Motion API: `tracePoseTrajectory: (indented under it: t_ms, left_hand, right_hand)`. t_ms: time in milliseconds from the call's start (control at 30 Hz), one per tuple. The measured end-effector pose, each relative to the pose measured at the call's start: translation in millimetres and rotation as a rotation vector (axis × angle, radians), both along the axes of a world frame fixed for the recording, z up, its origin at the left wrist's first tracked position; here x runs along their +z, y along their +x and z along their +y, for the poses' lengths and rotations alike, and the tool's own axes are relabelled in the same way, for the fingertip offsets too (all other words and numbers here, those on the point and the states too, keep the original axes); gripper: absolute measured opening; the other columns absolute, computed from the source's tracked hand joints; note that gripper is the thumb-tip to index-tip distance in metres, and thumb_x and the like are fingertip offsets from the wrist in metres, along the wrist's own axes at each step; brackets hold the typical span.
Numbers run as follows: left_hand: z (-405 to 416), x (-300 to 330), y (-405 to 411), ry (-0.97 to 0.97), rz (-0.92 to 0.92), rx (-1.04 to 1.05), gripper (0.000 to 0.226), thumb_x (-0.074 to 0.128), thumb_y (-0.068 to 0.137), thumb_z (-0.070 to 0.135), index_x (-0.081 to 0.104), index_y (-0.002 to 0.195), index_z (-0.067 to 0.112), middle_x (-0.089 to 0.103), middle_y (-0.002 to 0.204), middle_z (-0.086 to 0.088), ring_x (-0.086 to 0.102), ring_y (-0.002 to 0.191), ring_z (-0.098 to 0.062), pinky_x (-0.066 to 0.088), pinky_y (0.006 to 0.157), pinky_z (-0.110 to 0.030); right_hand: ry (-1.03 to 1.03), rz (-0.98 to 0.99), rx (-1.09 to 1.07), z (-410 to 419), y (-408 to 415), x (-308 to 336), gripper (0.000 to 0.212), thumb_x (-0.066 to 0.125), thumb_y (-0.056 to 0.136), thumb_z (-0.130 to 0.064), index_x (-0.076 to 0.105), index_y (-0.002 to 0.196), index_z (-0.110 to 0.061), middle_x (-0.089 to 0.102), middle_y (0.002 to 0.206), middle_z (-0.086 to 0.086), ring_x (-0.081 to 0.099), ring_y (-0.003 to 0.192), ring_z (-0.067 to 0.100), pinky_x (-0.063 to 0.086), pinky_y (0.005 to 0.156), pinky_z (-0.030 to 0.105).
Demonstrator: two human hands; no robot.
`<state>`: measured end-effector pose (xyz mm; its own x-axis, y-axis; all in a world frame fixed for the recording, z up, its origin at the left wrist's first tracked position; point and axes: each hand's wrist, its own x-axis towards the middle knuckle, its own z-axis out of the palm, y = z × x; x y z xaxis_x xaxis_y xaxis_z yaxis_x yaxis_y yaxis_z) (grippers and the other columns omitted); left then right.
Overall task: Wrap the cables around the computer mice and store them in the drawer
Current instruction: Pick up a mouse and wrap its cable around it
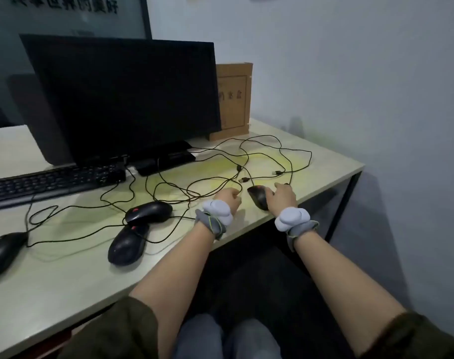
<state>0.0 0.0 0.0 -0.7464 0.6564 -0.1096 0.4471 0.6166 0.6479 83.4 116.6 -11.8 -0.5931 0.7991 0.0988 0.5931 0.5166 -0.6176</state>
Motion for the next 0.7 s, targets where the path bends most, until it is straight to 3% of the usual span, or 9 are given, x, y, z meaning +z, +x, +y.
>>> tracePoseTrajectory:
  t_ms: [133, 200, 267, 333, 400, 467, 567, 700]
  left_hand:
    - [40.4, -8.0, -6.5, -0.250, -0.001, 0.021, 0.049, 0.029, 0.098, 0.035, 0.056, 0.120, 0.000, 0.056, 0.129, -0.018, 0.054, 0.117, -0.034, 0.044, 0.094, -0.038]
    - [56.8, -12.0, -7.7, -0.322, 0.054, 0.016, 0.058, 0.024, 0.098, 0.043, 0.061, 0.101, -0.001, 0.061, 0.119, -0.020, 0.058, 0.109, -0.035, 0.047, 0.087, -0.042]
    - [66.5, -15.1, -10.4, -0.310, 0.119, 0.025, 0.059, 0.026, 0.097, 0.046, 0.061, 0.087, 0.001, 0.064, 0.113, -0.018, 0.061, 0.103, -0.033, 0.047, 0.076, -0.035]
    - [70.8, -18.2, -8.5, -0.176, 0.077, 0.034, 0.047, 0.033, 0.097, 0.041, 0.060, 0.093, 0.003, 0.065, 0.114, -0.018, 0.061, 0.103, -0.033, 0.045, 0.071, -0.033]
    - [67.5, -18.5, -3.3, 0.130, -0.096, 0.025, 0.037, 0.045, 0.094, 0.029, 0.051, 0.123, 0.005, 0.062, 0.119, -0.019, 0.060, 0.106, -0.035, 0.047, 0.081, -0.035]
    - [52.3, -10.3, 1.4, 0.382, -0.220, 0.015, 0.048, 0.052, 0.091, 0.019, 0.039, 0.136, 0.009, 0.061, 0.121, -0.019, 0.060, 0.105, -0.035, 0.051, 0.086, -0.039]
    - [26.5, 11.7, 0.9, 0.547, -0.259, -0.029, 0.052, 0.057, 0.089, 0.020, 0.037, 0.136, 0.013, 0.059, 0.110, -0.010, 0.060, 0.092, -0.025, 0.053, 0.070, -0.031]
    - [-11.0, 56.0, -2.0, 0.594, -0.167, -0.074, 0.034, 0.052, 0.091, 0.029, 0.049, 0.120, 0.011, 0.059, 0.101, -0.003, 0.057, 0.075, -0.007, 0.046, 0.060, -0.016]
  right_hand:
    - [-0.022, -0.263, -0.081, 25.8, -17.4, -5.3, 0.058, 0.033, 0.096, -0.046, 0.056, 0.121, 0.002, 0.049, 0.129, 0.022, 0.050, 0.114, 0.037, 0.040, 0.093, 0.038]
    - [-0.078, -0.325, -0.076, 32.5, -25.4, -9.9, 0.066, 0.031, 0.094, -0.053, 0.060, 0.114, 0.002, 0.053, 0.126, 0.020, 0.053, 0.110, 0.036, 0.043, 0.088, 0.036]
    - [-0.078, -0.309, -0.041, 34.5, -28.6, -12.8, 0.063, 0.034, 0.094, -0.053, 0.063, 0.098, 0.002, 0.058, 0.118, 0.020, 0.055, 0.106, 0.036, 0.042, 0.081, 0.034]
    - [-0.105, -0.215, -0.015, 35.5, -26.2, -13.3, 0.049, 0.041, 0.093, -0.048, 0.059, 0.087, -0.003, 0.061, 0.106, 0.021, 0.057, 0.104, 0.037, 0.039, 0.075, 0.033]
    - [-0.231, 0.012, 0.005, 32.6, -20.2, -10.1, 0.039, 0.051, 0.091, -0.038, 0.061, 0.103, -0.002, 0.064, 0.110, 0.018, 0.058, 0.105, 0.036, 0.043, 0.080, 0.033]
    - [-0.443, 0.269, 0.081, 27.2, -12.2, 2.6, 0.038, 0.057, 0.090, -0.025, 0.058, 0.117, 0.002, 0.065, 0.106, 0.017, 0.061, 0.102, 0.035, 0.047, 0.083, 0.032]
    - [-0.807, 0.484, 0.290, 18.3, 7.0, 33.0, 0.036, 0.055, 0.091, -0.016, 0.055, 0.122, 0.004, 0.064, 0.095, 0.012, 0.062, 0.084, 0.021, 0.050, 0.073, 0.022]
    - [-0.947, 0.492, 0.522, 3.4, 29.1, 77.2, 0.032, 0.043, 0.096, -0.014, 0.051, 0.123, 0.001, 0.063, 0.104, 0.010, 0.059, 0.094, 0.019, 0.046, 0.086, 0.028]
